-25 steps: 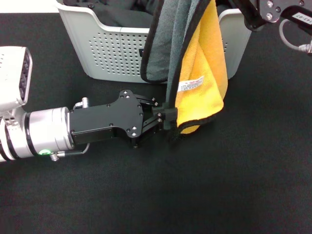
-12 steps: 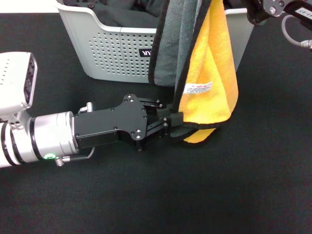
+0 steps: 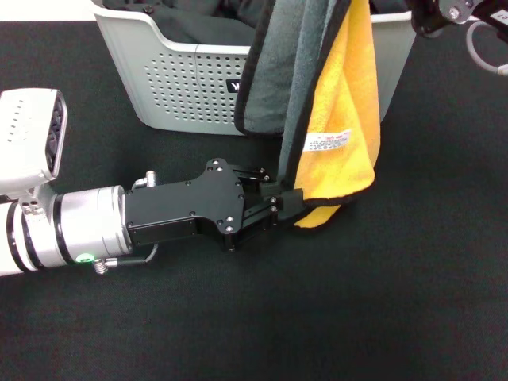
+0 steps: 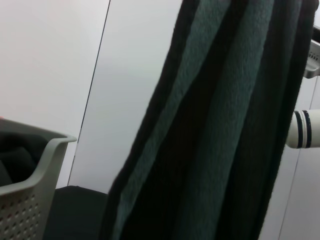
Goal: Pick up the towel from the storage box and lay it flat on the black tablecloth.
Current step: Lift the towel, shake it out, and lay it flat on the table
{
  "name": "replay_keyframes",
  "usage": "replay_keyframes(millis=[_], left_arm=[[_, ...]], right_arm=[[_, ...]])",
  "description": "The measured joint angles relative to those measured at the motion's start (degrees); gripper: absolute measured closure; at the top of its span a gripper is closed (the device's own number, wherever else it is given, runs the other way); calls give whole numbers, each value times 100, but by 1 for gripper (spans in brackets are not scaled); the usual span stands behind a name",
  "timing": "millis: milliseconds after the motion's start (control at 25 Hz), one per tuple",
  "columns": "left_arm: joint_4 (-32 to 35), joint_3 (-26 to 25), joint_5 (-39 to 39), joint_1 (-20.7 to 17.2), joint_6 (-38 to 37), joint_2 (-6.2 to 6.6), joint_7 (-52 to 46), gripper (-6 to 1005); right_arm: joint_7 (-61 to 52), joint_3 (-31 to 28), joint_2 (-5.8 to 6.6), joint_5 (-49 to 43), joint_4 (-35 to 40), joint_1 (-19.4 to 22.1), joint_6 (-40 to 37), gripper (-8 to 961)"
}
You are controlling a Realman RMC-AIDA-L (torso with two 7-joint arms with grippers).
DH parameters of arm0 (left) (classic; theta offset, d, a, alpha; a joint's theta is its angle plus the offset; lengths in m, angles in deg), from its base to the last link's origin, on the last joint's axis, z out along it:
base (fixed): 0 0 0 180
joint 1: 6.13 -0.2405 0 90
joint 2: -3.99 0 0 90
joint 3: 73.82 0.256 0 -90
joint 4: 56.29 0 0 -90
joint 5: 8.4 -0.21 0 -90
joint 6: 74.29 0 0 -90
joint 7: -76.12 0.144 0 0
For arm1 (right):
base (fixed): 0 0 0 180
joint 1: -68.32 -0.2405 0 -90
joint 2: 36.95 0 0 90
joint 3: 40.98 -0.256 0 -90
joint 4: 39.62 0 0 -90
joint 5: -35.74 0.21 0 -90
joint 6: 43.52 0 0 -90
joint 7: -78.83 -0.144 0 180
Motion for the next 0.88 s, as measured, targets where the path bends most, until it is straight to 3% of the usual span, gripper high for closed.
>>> replay_keyframes(millis=[680,880], left_arm=[[-97,38,13,61,45,2,-47,858],[-316,42,74,191,-1,10,-150,965]], right_arm=[[2,-49,-15,3,6,48,-46,938],[8,-49,-15,3,4,130,-40,938]])
